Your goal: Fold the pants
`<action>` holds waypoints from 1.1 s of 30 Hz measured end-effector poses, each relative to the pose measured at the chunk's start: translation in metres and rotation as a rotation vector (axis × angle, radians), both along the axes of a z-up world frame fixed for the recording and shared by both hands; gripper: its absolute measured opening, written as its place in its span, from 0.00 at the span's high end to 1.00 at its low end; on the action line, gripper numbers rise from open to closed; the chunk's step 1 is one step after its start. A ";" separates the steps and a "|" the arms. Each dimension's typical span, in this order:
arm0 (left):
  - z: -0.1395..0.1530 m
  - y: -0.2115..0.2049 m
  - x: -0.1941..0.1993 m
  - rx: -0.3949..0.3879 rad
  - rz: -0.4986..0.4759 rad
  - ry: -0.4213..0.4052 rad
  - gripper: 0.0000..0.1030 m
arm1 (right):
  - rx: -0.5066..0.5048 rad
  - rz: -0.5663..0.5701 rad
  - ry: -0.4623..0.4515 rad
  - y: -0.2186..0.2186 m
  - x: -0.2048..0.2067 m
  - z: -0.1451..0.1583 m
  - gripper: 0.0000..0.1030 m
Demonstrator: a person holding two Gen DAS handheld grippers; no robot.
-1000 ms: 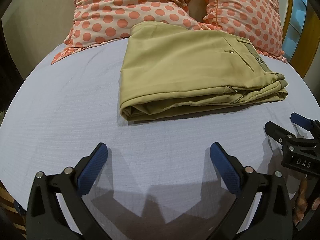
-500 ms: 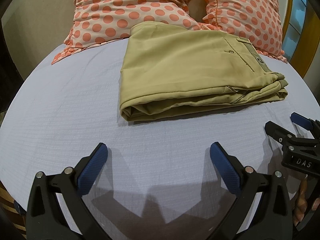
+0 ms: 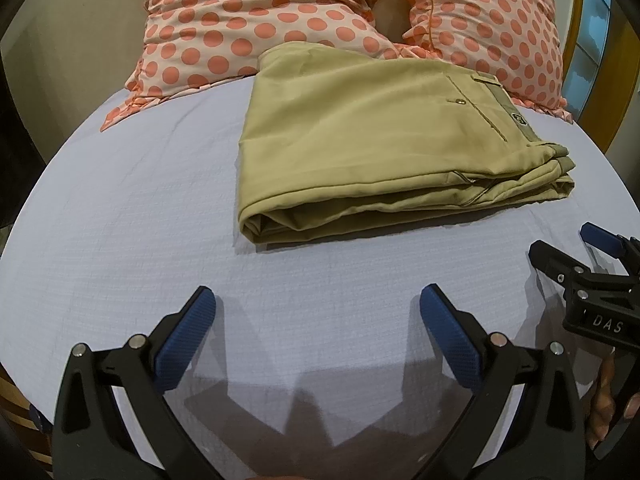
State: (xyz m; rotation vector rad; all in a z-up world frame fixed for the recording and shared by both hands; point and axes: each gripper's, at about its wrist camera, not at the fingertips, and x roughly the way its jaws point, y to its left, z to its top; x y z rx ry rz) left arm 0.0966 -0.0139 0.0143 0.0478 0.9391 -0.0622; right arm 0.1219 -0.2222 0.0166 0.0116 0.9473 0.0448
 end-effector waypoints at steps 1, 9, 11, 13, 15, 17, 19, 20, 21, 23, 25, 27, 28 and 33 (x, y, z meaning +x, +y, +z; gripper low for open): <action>0.000 0.000 0.000 0.000 0.000 -0.001 0.02 | 0.000 0.000 0.000 0.000 0.000 0.000 0.01; 0.000 0.000 0.000 0.000 0.000 0.000 0.02 | 0.000 -0.001 0.000 0.000 0.001 0.001 0.01; 0.000 0.000 0.000 0.000 0.001 0.000 0.02 | 0.001 -0.001 0.000 0.000 0.001 0.000 0.01; -0.001 0.000 0.000 0.000 0.001 0.001 0.02 | 0.001 0.000 0.000 0.000 0.001 0.000 0.01; -0.001 -0.001 0.000 0.000 0.002 0.002 0.02 | 0.001 0.000 -0.001 -0.001 0.001 0.000 0.01; -0.001 0.000 0.000 0.000 0.002 0.002 0.02 | 0.001 0.001 -0.001 -0.001 0.001 0.000 0.01; -0.001 0.000 0.001 0.000 0.002 0.003 0.02 | 0.001 0.001 -0.001 -0.001 0.001 0.000 0.01; -0.001 0.000 0.001 0.000 0.002 0.003 0.02 | 0.001 0.001 -0.001 -0.001 0.001 0.000 0.01; -0.001 0.000 0.000 0.000 0.003 0.002 0.02 | 0.001 0.002 -0.001 -0.001 0.001 0.000 0.01; -0.001 0.000 0.001 0.000 0.002 0.002 0.02 | 0.001 0.002 -0.001 -0.001 0.001 0.000 0.01; -0.001 0.001 0.001 0.000 0.001 0.002 0.02 | 0.001 0.001 -0.001 -0.001 0.001 0.000 0.01; -0.001 0.001 0.001 0.000 0.001 0.002 0.02 | 0.001 0.001 -0.002 -0.001 0.000 0.000 0.01; -0.001 0.001 0.001 0.000 0.001 0.002 0.02 | 0.001 0.000 -0.002 -0.001 0.000 0.000 0.01; -0.001 0.001 0.001 0.000 0.001 0.003 0.02 | 0.002 0.001 -0.002 -0.002 0.002 0.001 0.01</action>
